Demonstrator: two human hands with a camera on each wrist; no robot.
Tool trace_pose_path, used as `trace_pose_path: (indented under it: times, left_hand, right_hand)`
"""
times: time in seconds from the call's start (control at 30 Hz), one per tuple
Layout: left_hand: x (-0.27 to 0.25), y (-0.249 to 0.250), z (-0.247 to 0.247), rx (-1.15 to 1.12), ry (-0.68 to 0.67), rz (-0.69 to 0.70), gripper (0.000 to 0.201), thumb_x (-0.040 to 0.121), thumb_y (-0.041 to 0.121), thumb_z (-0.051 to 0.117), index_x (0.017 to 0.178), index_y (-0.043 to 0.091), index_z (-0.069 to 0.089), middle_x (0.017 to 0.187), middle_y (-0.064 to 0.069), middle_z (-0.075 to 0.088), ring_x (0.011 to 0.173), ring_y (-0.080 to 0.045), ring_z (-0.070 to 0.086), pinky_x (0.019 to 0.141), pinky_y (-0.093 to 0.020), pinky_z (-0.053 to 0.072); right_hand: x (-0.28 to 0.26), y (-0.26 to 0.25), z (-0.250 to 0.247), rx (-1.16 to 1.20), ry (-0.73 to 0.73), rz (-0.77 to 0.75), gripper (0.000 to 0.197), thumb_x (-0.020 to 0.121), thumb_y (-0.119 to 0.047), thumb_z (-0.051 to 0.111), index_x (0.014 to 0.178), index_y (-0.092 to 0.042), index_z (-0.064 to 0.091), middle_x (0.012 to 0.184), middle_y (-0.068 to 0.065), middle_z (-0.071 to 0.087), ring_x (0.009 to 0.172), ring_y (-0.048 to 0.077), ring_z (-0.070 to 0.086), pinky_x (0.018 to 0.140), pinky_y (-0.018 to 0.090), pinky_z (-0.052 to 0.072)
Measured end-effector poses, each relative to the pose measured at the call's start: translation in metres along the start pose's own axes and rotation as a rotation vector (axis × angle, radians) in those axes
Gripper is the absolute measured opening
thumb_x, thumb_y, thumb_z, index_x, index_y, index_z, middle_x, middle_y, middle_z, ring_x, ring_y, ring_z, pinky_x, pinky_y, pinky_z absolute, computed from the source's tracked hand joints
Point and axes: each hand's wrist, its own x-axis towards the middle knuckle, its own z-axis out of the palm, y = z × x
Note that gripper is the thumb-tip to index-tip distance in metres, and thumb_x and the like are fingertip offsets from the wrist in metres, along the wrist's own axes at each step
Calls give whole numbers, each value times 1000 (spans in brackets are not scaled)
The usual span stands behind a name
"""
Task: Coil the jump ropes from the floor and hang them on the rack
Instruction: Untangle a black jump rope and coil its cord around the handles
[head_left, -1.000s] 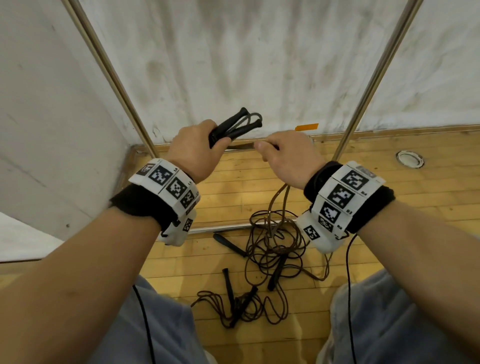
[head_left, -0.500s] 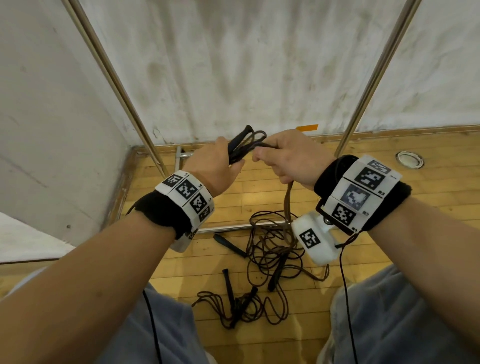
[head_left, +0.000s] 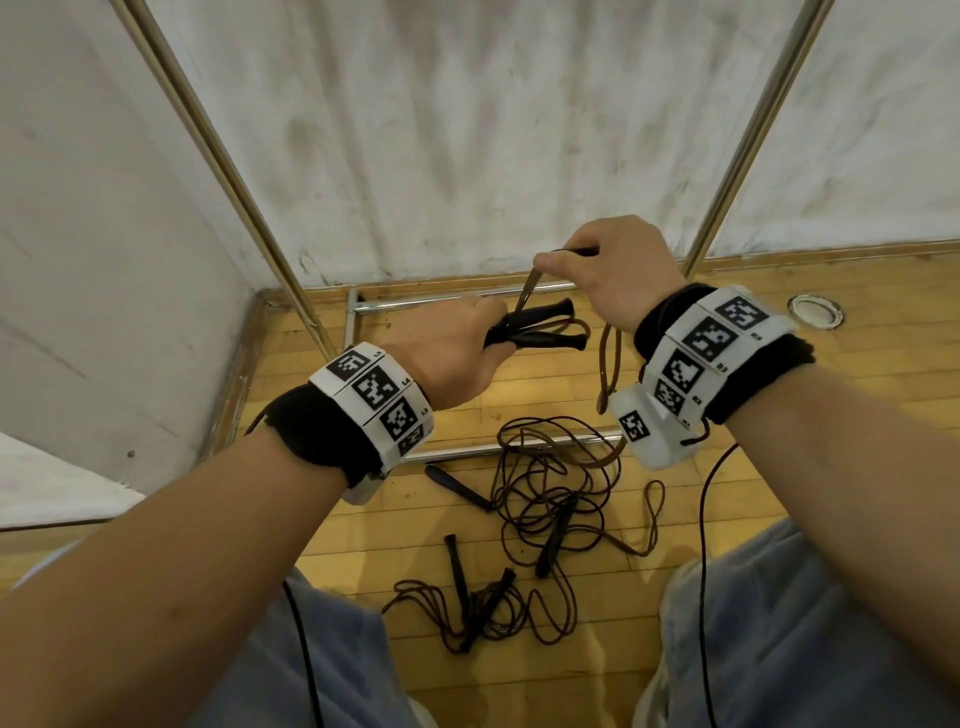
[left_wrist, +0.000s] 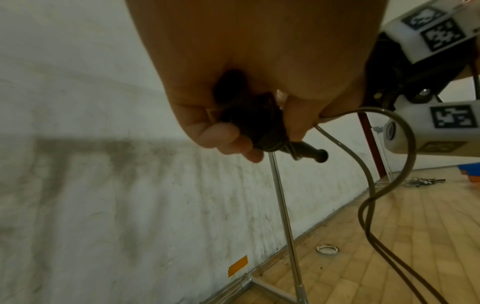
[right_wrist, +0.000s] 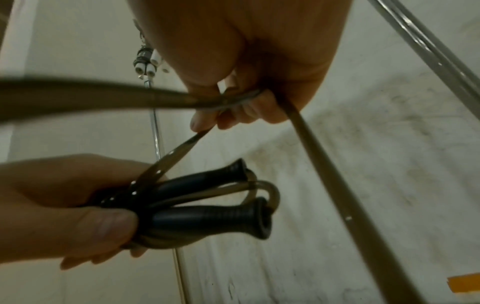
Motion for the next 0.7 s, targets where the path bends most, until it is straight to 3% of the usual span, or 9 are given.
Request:
trace_pose_path:
  times: [0.07,0.17,0.27,0.33,0.4,0.47,0.57,0.63,0.7]
  left_hand:
    - [-1,0,-6,-36,11,29,20,94,39,50,102,21,54,83,10,51,74,-15,50,55,-25,32]
    - [-4,1,-14,-100,34,64,19,93,37,53,99,20,59,79,6,56,75,-17,54,60,-28,36]
    - [-10,5,-24,-211,83,112,18,92,32,56,89,15,62,70,6,55,69,-18,54,58,-26,37]
    - [-15,11,-32,-342,118,123,20,90,31,57,87,13,65,65,5,56,63,-15,54,56,-24,40]
    - [-19,16,-40,-449,159,96,26,86,34,53,86,11,65,61,6,54,56,-11,52,52,-22,39]
    - [-20,19,-45,-507,204,54,26,84,35,51,82,12,62,60,3,54,55,-14,52,53,-26,39]
    - [-20,22,-51,-601,312,-22,28,82,34,51,81,9,62,67,-11,62,60,-24,55,58,-40,46]
    - [-17,22,-52,-666,374,-117,32,81,36,51,85,6,61,70,-15,64,60,-26,56,60,-46,49]
    - [-14,20,-52,-720,410,-207,30,80,36,51,82,8,59,70,-14,64,59,-25,54,61,-47,49]
  right_hand:
    - [2,2,-2,77,-25,16,35,83,-47,62,76,-13,67,62,-4,52,57,9,47,54,24,36]
    - [3,4,-5,179,-99,39,32,83,-49,62,75,-19,68,61,-5,53,56,13,54,57,28,43]
    - [3,6,-8,279,-136,53,31,84,-49,61,69,-22,67,50,-7,44,47,9,43,54,25,39]
    - [3,7,-10,359,-164,54,37,85,-47,60,70,-15,65,54,-3,43,48,10,41,53,24,38]
    - [2,6,-10,427,-234,49,39,88,-43,59,68,-10,59,60,6,52,54,14,51,56,25,42]
    - [0,4,-6,533,-288,86,31,92,-31,56,69,-10,57,69,13,61,63,17,61,60,27,50]
    - [-8,-4,9,635,-362,135,27,97,-22,45,73,-18,57,53,-7,50,47,8,40,44,20,37]
    - [-15,-10,20,659,-428,128,38,98,-32,40,64,-19,49,52,-8,41,46,9,30,45,23,29]
    - [-21,-19,29,667,-426,132,44,98,-42,35,61,-19,45,53,-6,37,45,11,28,46,25,28]
